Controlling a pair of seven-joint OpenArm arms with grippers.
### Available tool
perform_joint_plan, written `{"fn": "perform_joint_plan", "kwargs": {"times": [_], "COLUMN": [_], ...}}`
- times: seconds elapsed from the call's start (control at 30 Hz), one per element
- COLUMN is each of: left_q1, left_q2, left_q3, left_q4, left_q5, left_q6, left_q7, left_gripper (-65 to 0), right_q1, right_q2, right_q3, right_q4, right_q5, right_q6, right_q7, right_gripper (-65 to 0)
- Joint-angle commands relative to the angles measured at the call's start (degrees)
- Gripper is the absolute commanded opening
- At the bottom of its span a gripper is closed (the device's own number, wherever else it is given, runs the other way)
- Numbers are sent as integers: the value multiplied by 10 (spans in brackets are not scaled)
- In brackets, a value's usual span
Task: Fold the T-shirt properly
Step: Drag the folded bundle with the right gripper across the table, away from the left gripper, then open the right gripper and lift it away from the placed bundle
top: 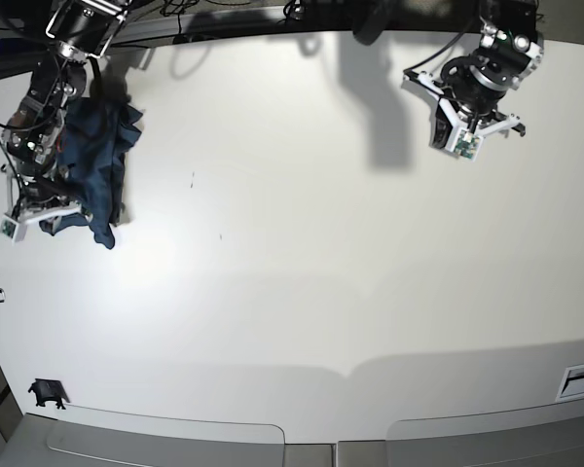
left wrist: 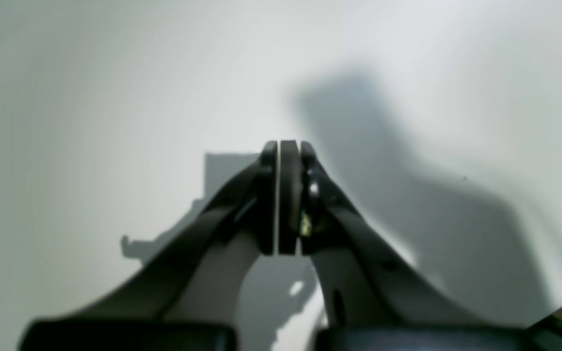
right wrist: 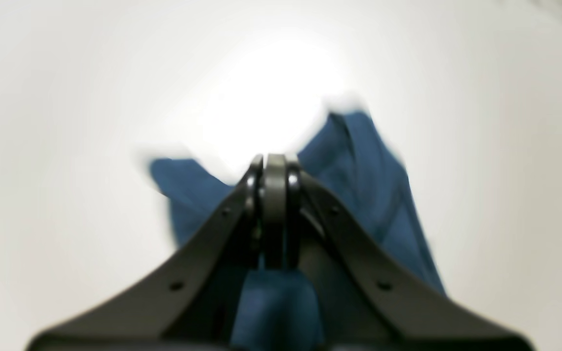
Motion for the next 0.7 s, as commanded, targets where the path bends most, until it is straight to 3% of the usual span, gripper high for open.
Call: {"fn": "perform_joint_plan", "kwargs": {"times": [0.0, 0.07, 0.23, 0.4, 0.53, 0.67], "left_q1": [-1, -1, 0, 1, 2, 9], "left_q2": [-3, -3, -3, -3, -3, -3], "left_q3": [-1, -1, -1, -1, -1, -1], "left_q4": [11, 11, 11, 11, 11, 11], "left_q5": [-3, -3, -3, -3, -3, -3], "left_q6": [2, 2, 2, 2, 2, 2], "left_q7": [-15, -15, -15, -16, -15, -14], "left_gripper": [-650, -650, -650, -650, -650, -650], "right_q1": [6, 6, -14, -82, -149, -203], "right_q2": [9, 5, -23, -67, -101, -117], "right_q3": [2, 2, 2, 2, 2, 2], "right_q4": [33, 81, 169, 243, 294, 339], "right_q5": [9, 11, 29, 133, 242, 312], "right_q6": [3, 11, 69, 123, 179, 239], "right_q7": [6, -13, -24, -31, -68, -111], "right_gripper": [-650, -650, -650, -650, -650, -650]}}
